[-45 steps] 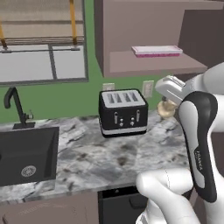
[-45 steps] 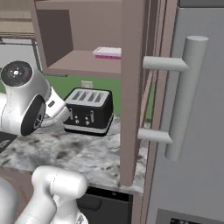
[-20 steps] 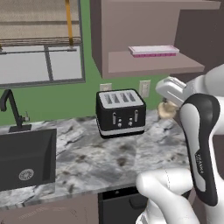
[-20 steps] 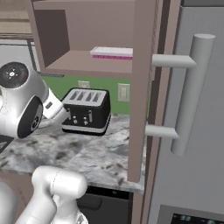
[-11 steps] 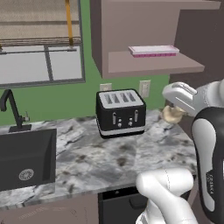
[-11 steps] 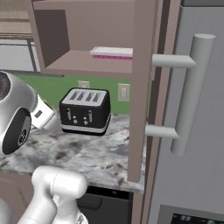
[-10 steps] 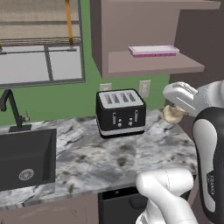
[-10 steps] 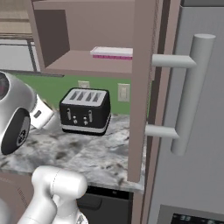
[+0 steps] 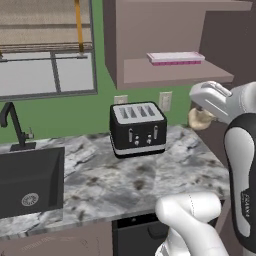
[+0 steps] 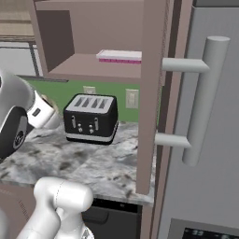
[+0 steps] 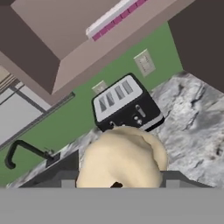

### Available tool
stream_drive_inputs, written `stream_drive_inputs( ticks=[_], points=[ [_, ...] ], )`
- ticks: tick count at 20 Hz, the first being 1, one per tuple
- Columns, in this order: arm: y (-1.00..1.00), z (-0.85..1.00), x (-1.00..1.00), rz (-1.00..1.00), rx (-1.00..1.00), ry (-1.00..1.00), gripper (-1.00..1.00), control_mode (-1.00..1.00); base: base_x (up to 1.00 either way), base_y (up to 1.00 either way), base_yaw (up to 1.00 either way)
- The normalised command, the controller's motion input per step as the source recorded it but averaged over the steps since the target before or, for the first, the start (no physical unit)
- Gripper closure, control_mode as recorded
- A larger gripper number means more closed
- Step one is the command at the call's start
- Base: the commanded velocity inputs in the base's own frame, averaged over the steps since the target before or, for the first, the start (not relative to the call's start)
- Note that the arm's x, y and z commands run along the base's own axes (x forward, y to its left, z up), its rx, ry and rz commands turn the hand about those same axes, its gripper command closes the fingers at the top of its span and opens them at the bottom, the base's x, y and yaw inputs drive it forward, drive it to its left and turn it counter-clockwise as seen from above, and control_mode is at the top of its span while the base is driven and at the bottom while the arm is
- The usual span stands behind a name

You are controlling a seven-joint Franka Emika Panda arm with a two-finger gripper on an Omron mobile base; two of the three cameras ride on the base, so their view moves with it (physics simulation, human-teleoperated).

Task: Pick the candle and candle from the dining table and place them in the open cabinet. Close the cabinet after placing the objects.

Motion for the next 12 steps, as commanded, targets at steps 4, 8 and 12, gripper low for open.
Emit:
stream_drive_inputs(
  ticks=[4,8,12],
  points=[
    [0.00,0.30,0.00,0.01,0.00,-0.08,1.00,-1.00,0.00,0.00,0.00],
    [0.00,0.20,0.02,0.01,0.00,-0.08,1.00,-1.00,0.00,0.00,0.00],
    [0.00,0.13,0.16,0.02,0.00,-0.02,1.00,-1.00,0.00,0.00,0.00]
  ],
)
